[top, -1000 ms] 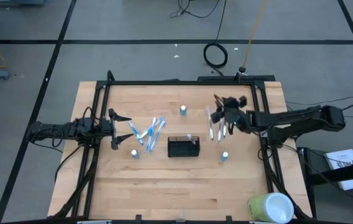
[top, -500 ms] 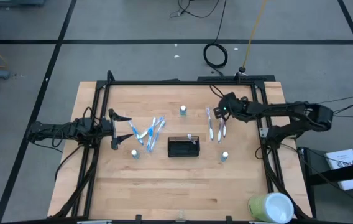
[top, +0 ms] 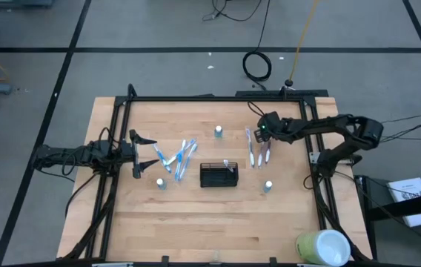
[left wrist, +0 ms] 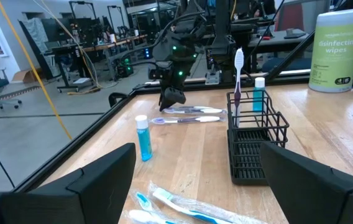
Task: Pick & Place toothbrushing station
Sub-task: Put the purple toothbrush into the right section of the wire organizer
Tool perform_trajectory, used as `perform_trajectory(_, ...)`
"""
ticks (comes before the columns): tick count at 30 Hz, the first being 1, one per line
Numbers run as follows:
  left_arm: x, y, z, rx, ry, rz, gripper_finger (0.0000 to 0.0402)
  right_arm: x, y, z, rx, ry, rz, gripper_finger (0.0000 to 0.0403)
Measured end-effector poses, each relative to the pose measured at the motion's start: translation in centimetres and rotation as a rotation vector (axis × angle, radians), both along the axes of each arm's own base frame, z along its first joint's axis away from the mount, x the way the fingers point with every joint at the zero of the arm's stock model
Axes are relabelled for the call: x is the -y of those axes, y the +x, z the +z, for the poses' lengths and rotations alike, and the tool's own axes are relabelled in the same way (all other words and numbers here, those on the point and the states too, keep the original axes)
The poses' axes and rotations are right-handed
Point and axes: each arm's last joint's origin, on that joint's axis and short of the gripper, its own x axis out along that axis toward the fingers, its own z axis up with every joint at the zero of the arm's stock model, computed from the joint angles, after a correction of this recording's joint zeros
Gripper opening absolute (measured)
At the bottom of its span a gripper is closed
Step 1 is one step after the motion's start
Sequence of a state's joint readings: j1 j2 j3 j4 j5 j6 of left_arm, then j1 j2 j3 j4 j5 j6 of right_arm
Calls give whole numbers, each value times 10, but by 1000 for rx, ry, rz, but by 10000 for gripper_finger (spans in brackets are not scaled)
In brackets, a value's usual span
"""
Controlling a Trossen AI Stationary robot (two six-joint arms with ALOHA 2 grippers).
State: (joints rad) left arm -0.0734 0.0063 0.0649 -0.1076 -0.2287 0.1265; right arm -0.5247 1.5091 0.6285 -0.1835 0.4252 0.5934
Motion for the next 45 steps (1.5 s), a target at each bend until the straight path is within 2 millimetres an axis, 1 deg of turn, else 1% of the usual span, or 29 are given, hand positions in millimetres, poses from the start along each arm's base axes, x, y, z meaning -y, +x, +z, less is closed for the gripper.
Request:
perform_trajectory(6,0,0,0,0,0,0,351,-1,0,-1,6,23,10,154)
perform_trajectory(11,0,0,0,0,0,0,351,-3,-4,1,-19,41,19,143)
perform_trajectory(14,0,0,0,0,0,0,351,-5,-7,4,-32,58,23,143)
perform_trajectory(20,0,0,0,0,0,0,351,-7,-9,6,-37,68,17,156)
perform_trajectory(24,0,0,0,0,0,0,351,-7,-9,6,-33,61,18,151)
perform_trajectory(30,0,0,0,0,0,0,351,-5,-6,7,-8,45,27,124)
perform_trajectory(36,0,0,0,0,0,0,351,-5,-6,7,-9,43,27,86)
perform_trajectory(41,0,0,0,0,0,0,351,-3,-3,8,-1,15,63,54)
perform_trajectory(45,0,0,0,0,0,0,351,0,2,11,34,-33,110,40)
